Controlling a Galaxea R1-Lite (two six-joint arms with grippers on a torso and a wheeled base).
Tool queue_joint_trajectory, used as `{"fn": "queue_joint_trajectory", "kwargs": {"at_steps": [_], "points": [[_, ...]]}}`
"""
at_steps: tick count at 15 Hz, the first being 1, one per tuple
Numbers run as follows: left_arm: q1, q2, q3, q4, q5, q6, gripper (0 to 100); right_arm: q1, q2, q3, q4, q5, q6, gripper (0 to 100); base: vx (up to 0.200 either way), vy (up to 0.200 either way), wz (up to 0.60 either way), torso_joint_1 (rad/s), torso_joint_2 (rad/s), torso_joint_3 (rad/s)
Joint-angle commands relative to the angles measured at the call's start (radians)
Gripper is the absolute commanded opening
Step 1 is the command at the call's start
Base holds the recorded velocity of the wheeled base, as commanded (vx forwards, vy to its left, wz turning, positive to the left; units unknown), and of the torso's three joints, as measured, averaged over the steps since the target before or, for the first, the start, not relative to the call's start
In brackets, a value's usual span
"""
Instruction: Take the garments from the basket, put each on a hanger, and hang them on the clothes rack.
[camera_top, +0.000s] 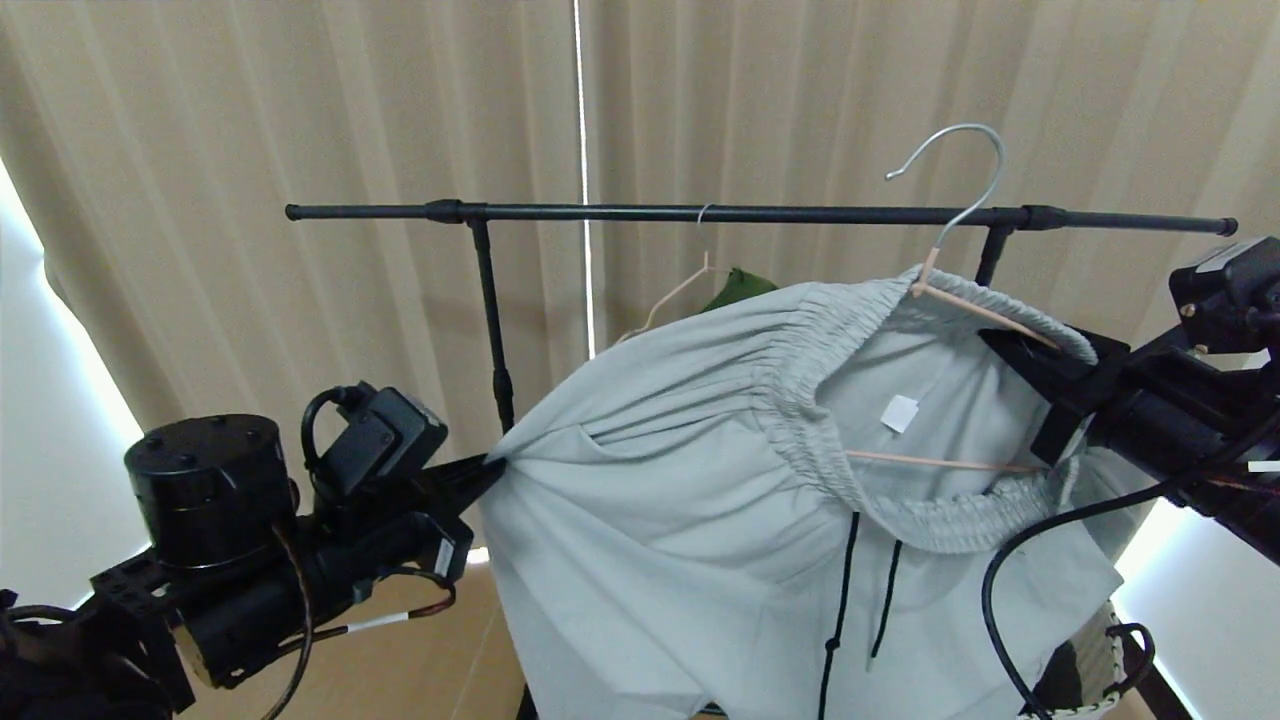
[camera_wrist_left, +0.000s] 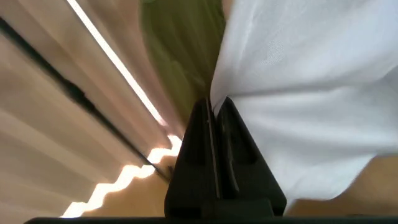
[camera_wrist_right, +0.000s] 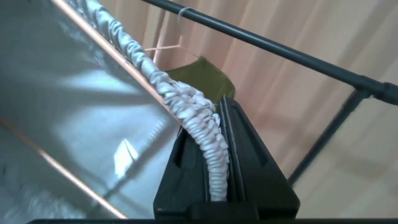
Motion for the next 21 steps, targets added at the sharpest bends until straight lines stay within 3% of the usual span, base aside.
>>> {"fn": "queue_joint_trajectory", "kwargs": {"at_steps": [1, 4, 8, 9, 14, 17, 19, 21], "points": [[0.061, -0.005, 0.046, -0.056, 0.001, 0.023, 0, -0.034, 0.002, -0.007, -0.001, 0.0, -0.001, 0, 0.0, 0.0, 0.0, 0.0, 0.0, 0.0], [0.105, -0.007, 0.065, -0.09, 0.001, 0.05, 0, -0.062, -0.003, -0.008, -0.001, 0.0, 0.001, 0, 0.0, 0.0, 0.0, 0.0, 0.0, 0.0], [0.102, -0.015, 0.066, -0.09, 0.004, 0.052, 0, -0.062, -0.015, -0.008, -0.001, 0.001, 0.001, 0, 0.0, 0.0, 0.0, 0.0, 0.0, 0.0], [0.102, -0.015, 0.066, -0.091, 0.009, 0.052, 100, -0.062, -0.02, -0.007, -0.001, 0.001, 0.001, 0, 0.0, 0.0, 0.0, 0.0, 0.0, 0.0], [0.105, -0.071, 0.077, -0.097, 0.011, 0.041, 100, -0.077, -0.046, 0.012, 0.003, -0.003, 0.001, 0, 0.0, 0.0, 0.0, 0.0, 0.0, 0.0], [0.12, -0.163, 0.106, -0.096, 0.009, 0.003, 100, -0.197, -0.043, 0.012, 0.022, -0.003, -0.007, 0, 0.0, 0.0, 0.0, 0.0, 0.0, 0.0], [0.15, -0.292, 0.139, -0.09, 0.008, -0.038, 100, -0.304, -0.061, -0.034, 0.157, -0.003, -0.036, 0, 0.0, 0.0, 0.0, 0.0, 0.0, 0.0], [0.177, -0.387, 0.162, -0.07, 0.011, -0.058, 100, -0.321, -0.09, -0.091, 0.303, -0.006, -0.04, 0, 0.0, 0.0, 0.0, 0.0, 0.0, 0.0]]}}
